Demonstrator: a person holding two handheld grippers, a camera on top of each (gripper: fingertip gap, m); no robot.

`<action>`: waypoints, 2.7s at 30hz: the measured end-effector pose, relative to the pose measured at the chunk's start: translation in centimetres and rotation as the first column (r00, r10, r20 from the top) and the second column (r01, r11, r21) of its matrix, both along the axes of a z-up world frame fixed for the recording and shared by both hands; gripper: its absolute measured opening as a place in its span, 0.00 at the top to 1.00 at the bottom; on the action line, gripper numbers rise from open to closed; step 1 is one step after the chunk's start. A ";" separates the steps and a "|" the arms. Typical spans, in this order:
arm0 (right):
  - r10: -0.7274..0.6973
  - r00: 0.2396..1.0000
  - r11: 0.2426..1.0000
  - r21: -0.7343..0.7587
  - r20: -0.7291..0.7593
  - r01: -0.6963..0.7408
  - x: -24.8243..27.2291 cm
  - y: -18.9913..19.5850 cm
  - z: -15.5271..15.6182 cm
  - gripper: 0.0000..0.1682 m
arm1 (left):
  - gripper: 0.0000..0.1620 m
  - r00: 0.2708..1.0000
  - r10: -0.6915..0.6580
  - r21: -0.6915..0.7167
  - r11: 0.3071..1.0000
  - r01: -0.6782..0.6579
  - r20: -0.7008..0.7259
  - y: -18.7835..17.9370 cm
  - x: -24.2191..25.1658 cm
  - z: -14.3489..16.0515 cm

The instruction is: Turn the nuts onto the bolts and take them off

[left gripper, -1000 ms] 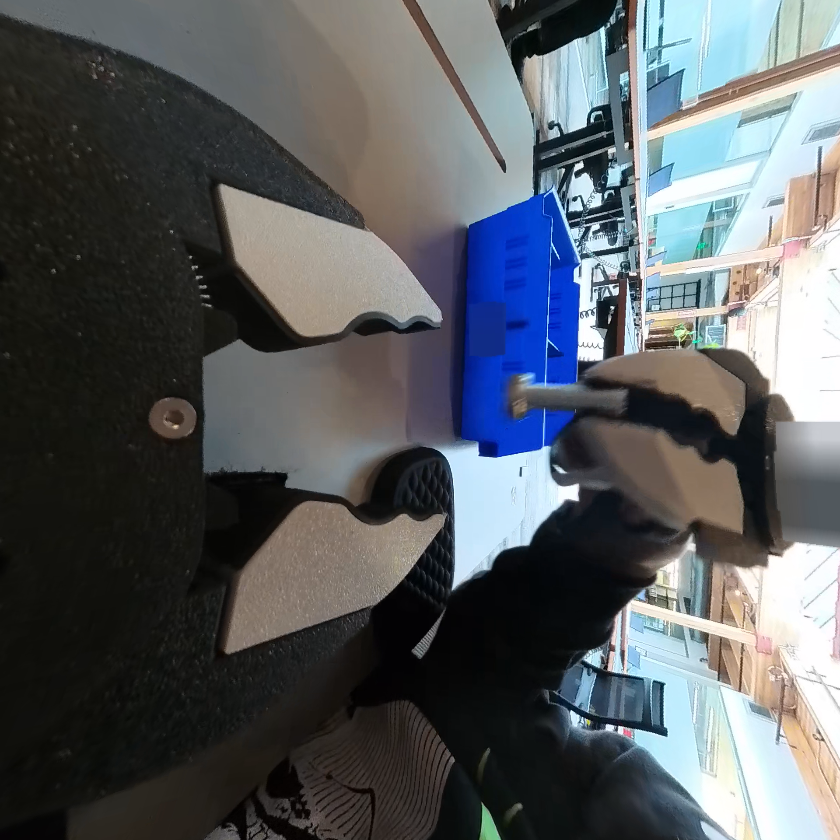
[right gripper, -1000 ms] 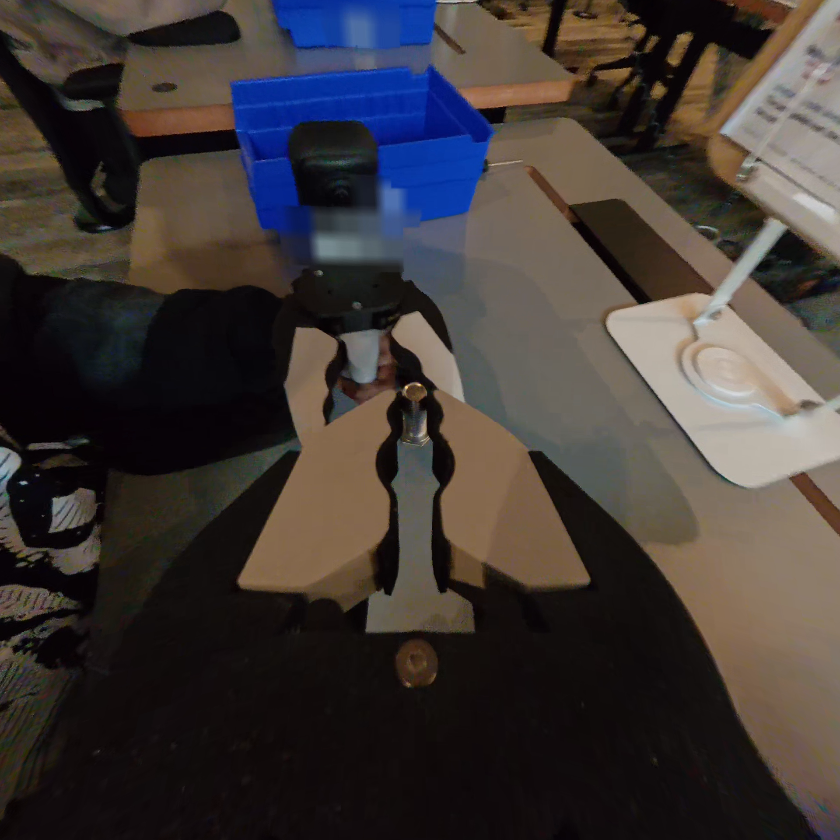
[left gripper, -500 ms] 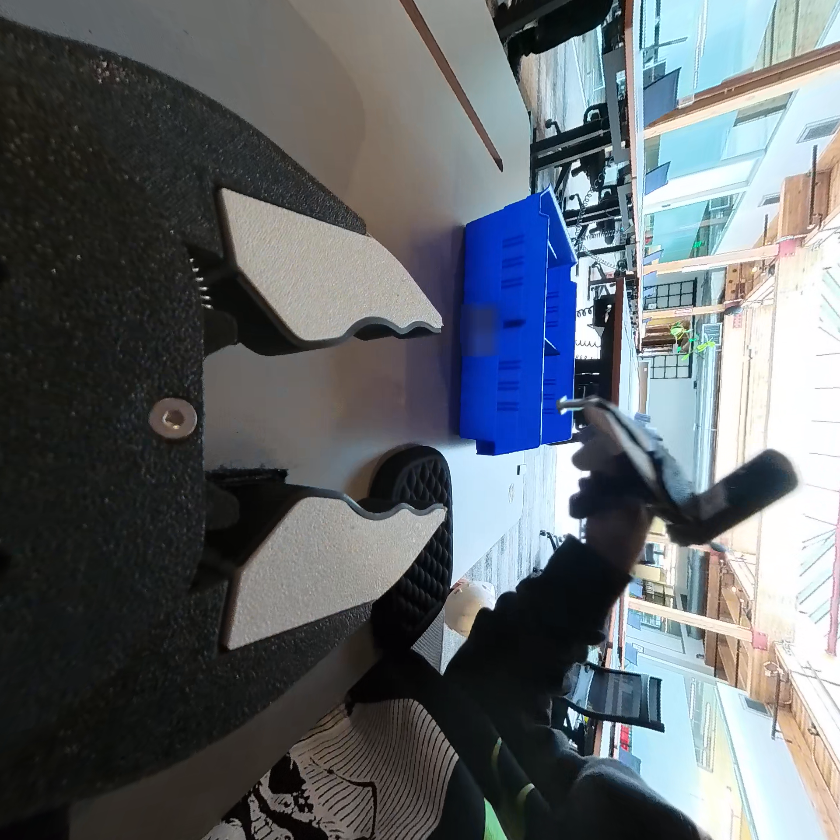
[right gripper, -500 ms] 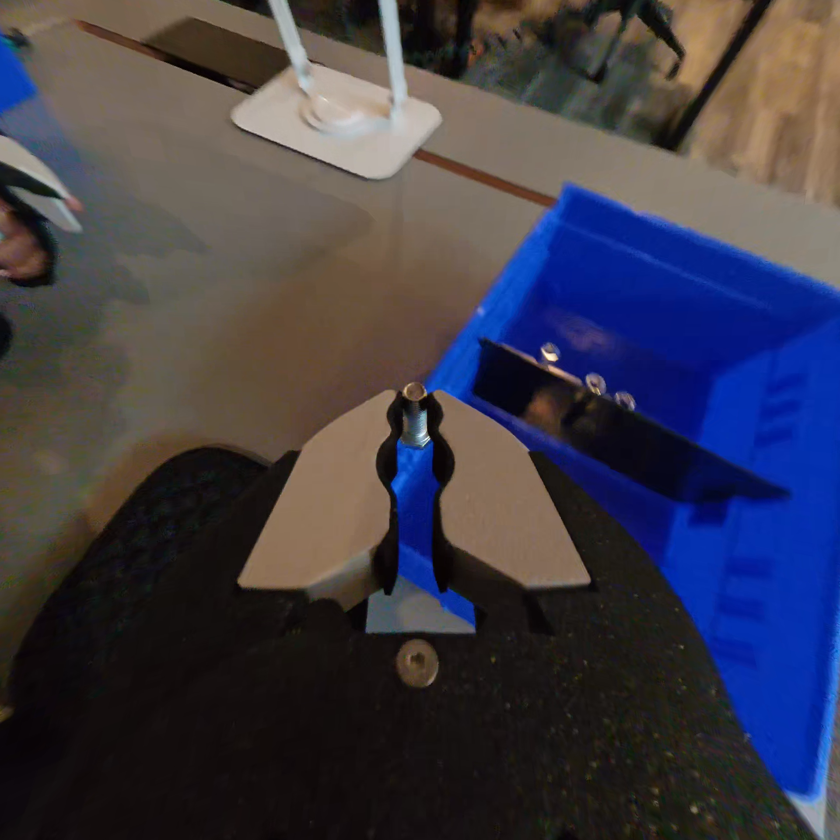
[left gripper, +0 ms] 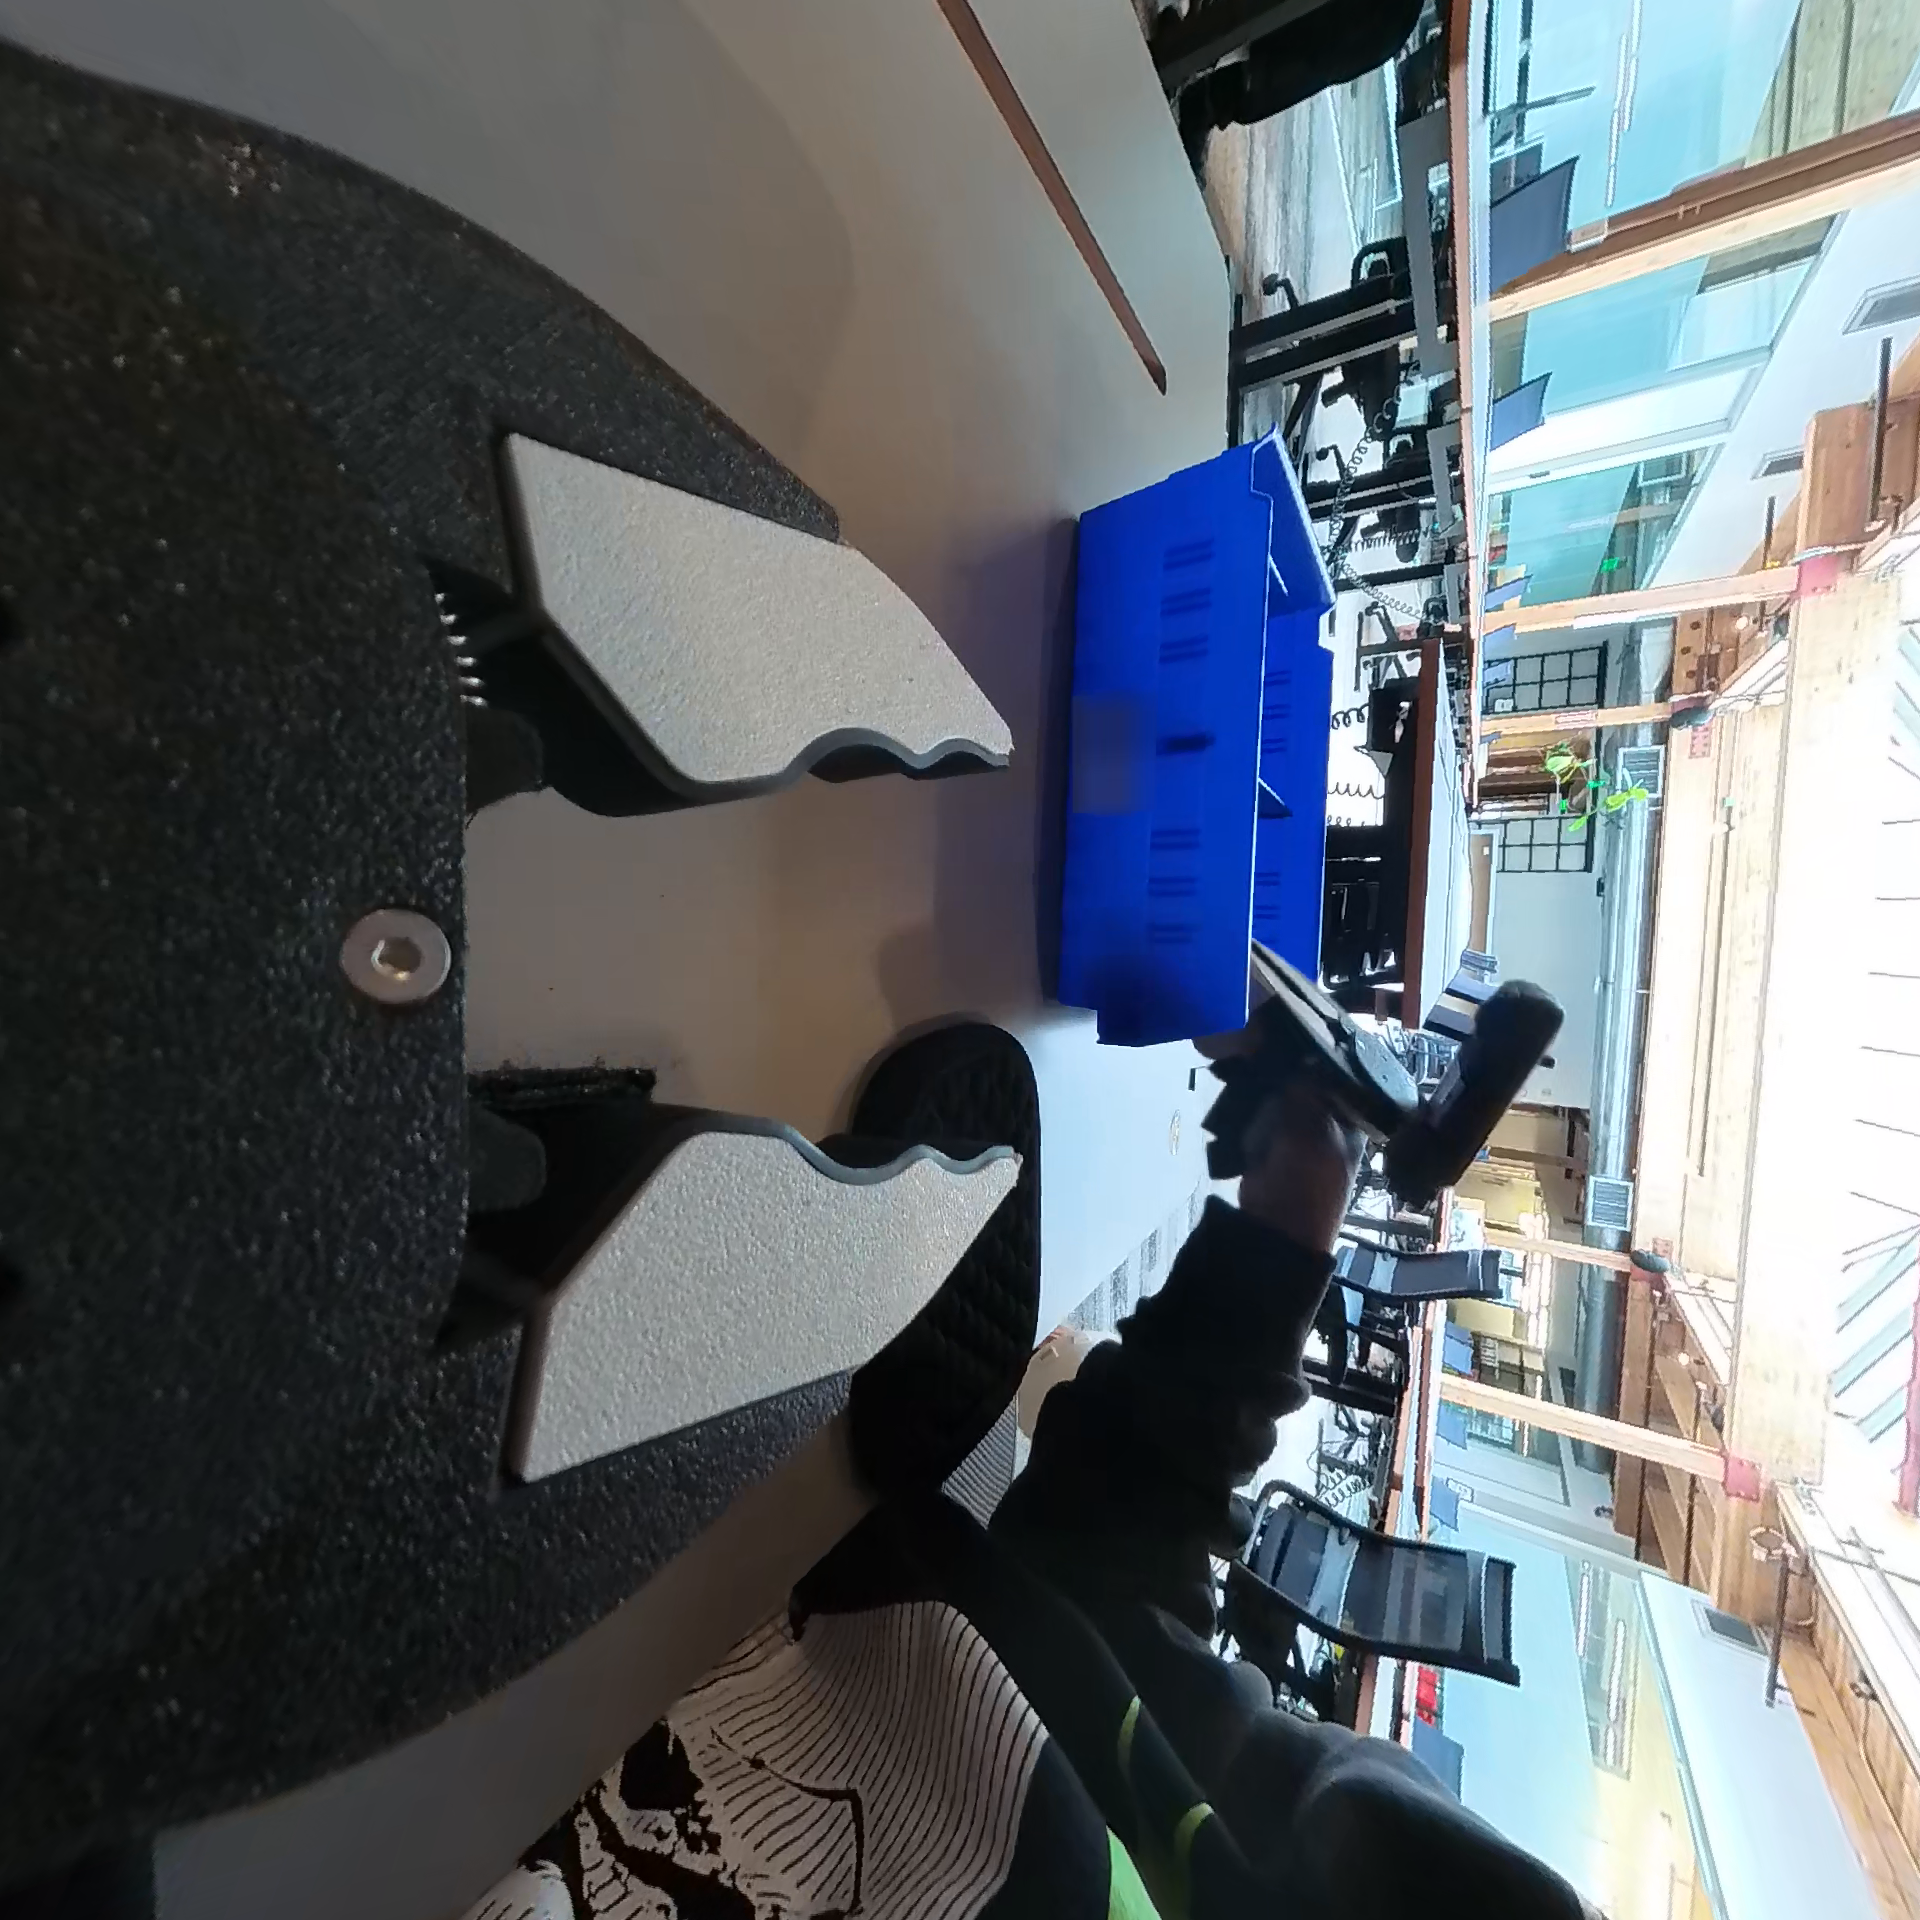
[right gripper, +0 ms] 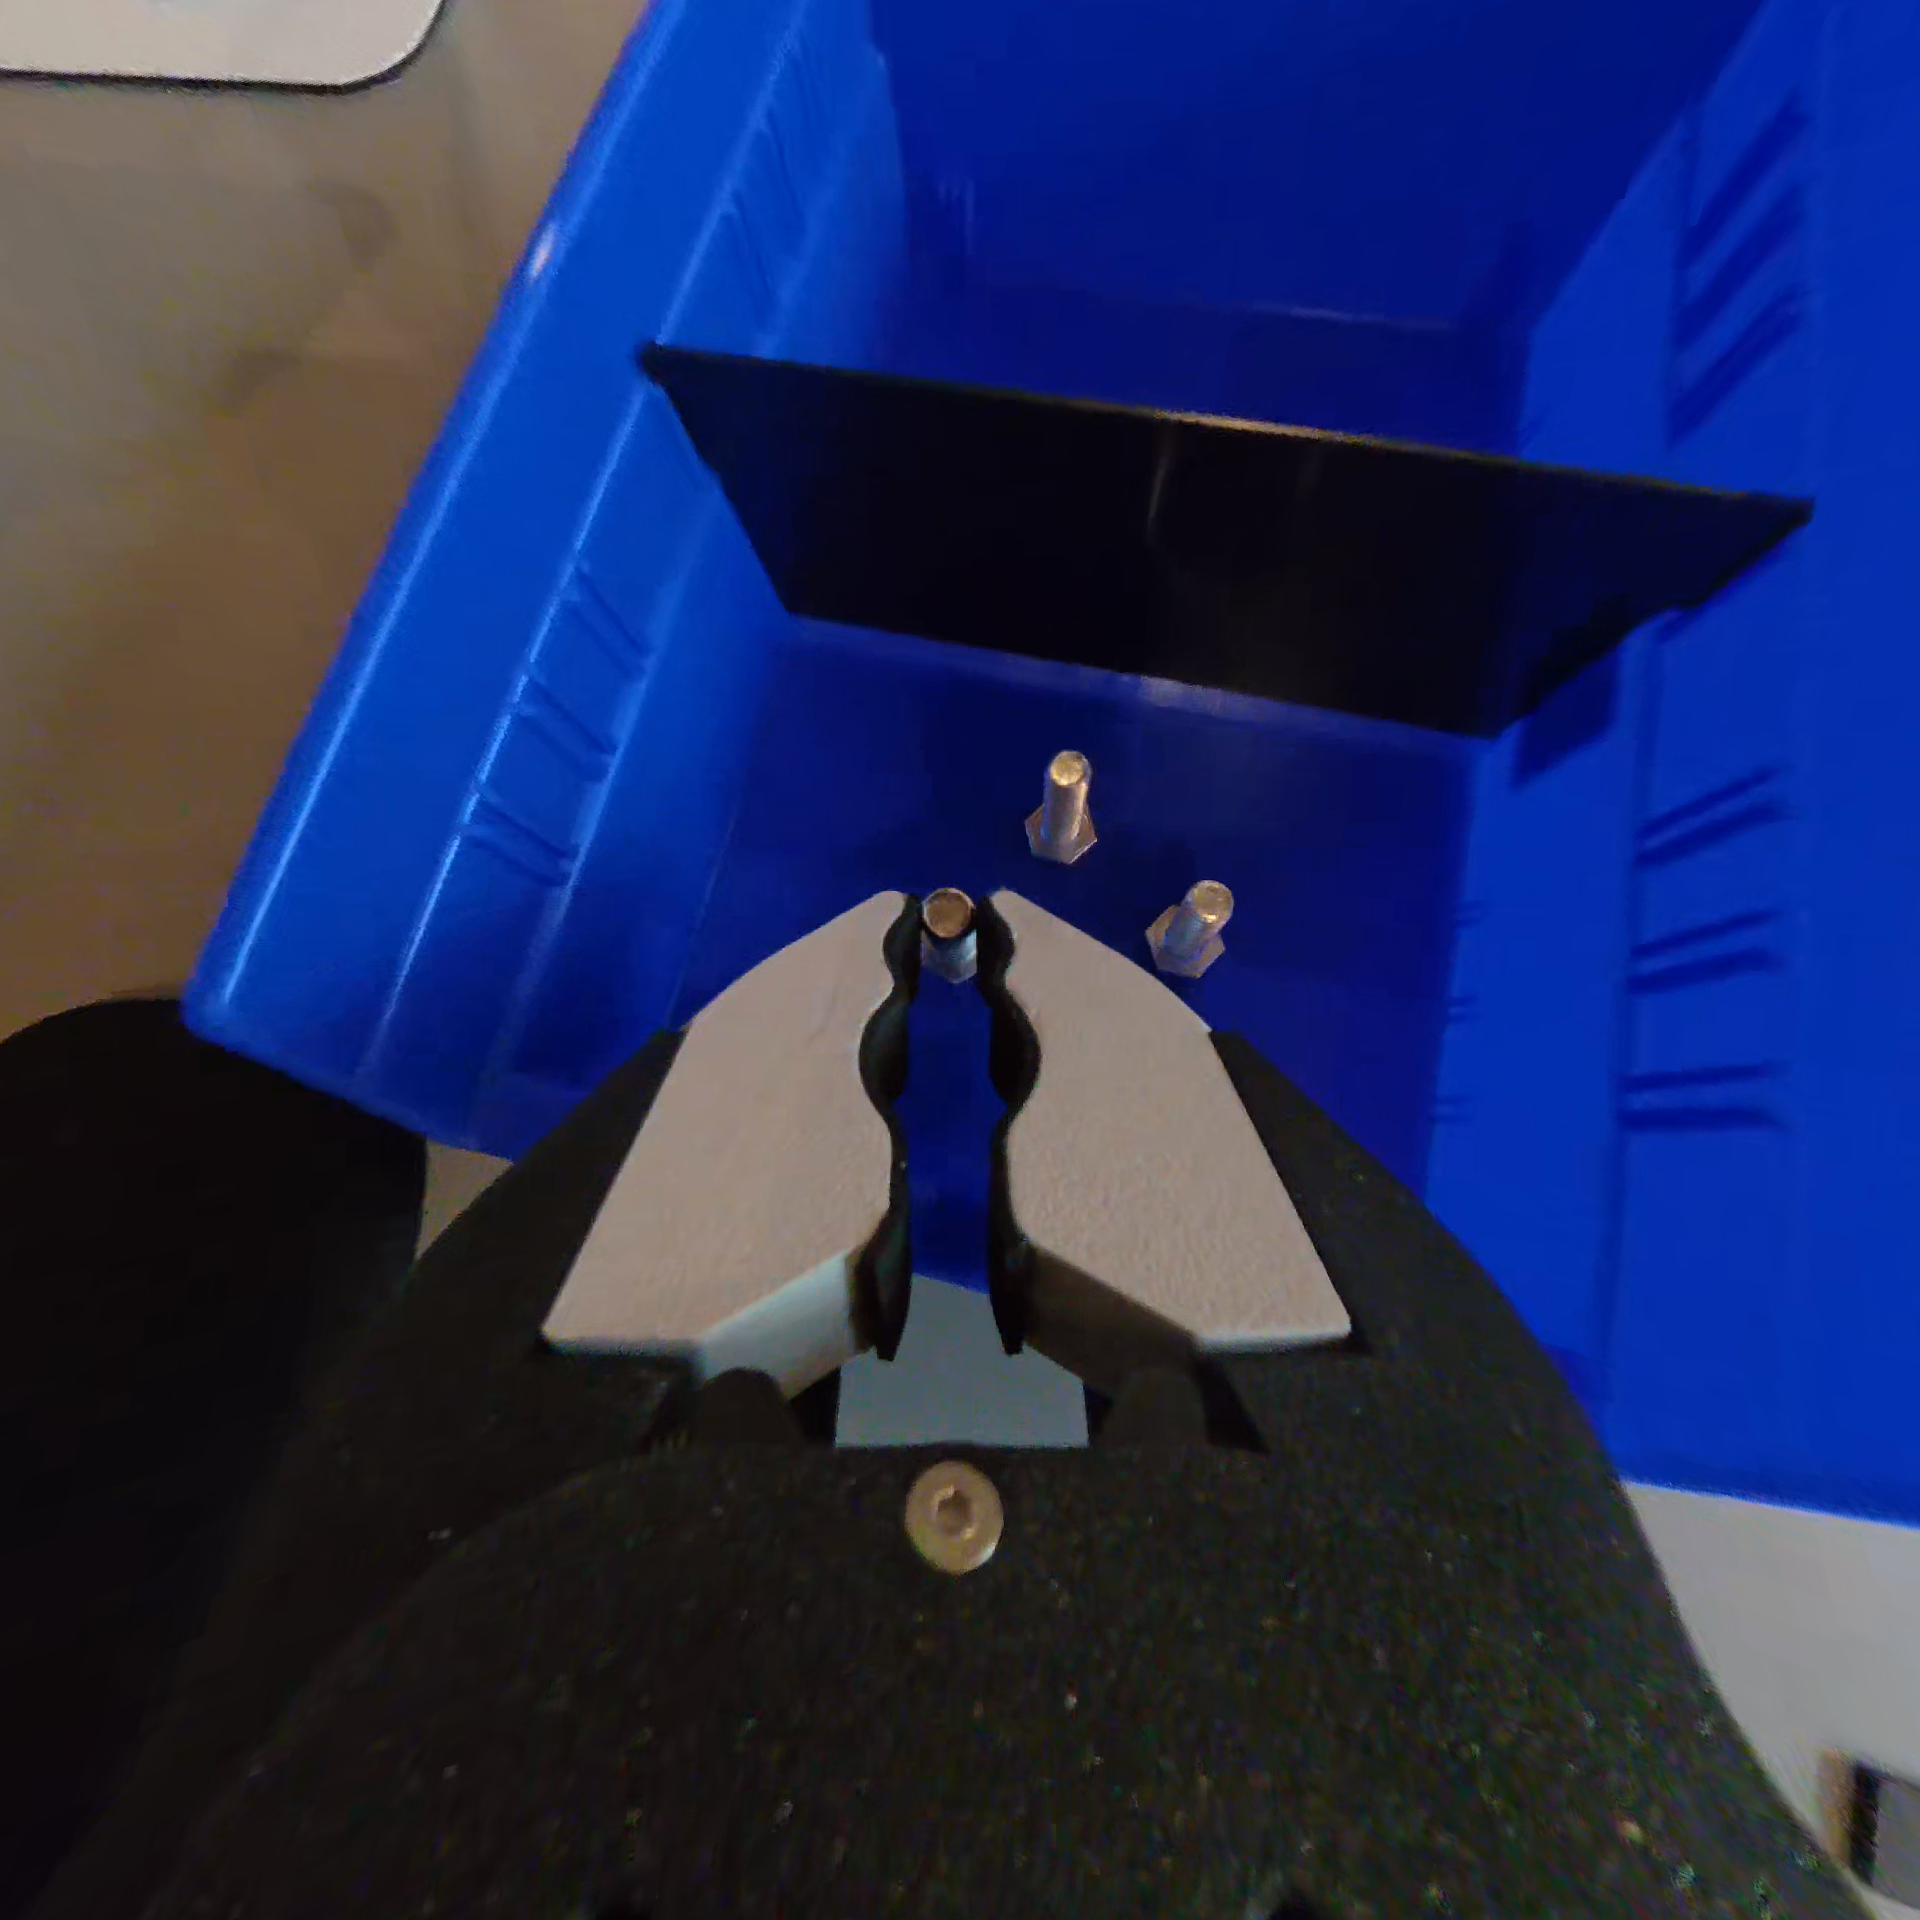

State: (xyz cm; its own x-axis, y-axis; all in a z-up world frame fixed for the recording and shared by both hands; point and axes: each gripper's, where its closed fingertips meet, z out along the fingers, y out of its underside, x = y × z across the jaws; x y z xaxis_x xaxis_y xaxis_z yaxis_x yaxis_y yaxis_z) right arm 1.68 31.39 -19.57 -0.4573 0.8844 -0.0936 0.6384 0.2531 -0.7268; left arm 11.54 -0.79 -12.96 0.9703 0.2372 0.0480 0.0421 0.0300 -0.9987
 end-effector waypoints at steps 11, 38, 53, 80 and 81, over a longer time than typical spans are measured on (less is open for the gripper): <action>0.021 1.000 1.000 -0.003 0.003 -0.021 0.0 -0.2 0.3 0.97 | 0.59 1.000 -0.001 0.001 1.000 0.001 -0.004 0.0 0.0 0.1; 0.409 0.711 0.897 0.109 -0.573 -0.428 -3.2 -24.8 24.3 0.42 | 0.62 0.991 0.127 0.007 0.992 -0.127 -0.032 -1.7 -1.4 1.7; 0.405 0.742 0.906 0.123 -0.534 -0.406 -4.9 -23.3 22.5 0.50 | 0.65 0.637 0.753 -0.304 0.575 -0.759 -0.167 -29.5 1.4 11.0; 0.367 0.744 0.916 0.080 -0.559 -0.393 -4.9 -21.0 23.1 0.54 | 0.68 0.257 0.949 -0.946 0.239 -0.220 0.180 -49.6 3.3 -5.8; 0.367 0.743 0.916 0.081 -0.560 -0.392 -4.8 -21.0 23.1 0.54 | 0.68 0.287 0.941 -0.950 0.242 -0.197 0.180 -49.6 3.2 -6.2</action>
State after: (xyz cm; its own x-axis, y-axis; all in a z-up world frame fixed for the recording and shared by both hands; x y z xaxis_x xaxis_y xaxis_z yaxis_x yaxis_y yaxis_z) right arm -3.17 10.44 3.54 -0.7371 0.6278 0.2503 -0.0194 0.3505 -0.9364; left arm 14.77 -50.37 -19.18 0.1871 0.9816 -0.0385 0.9424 -0.1904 -0.2751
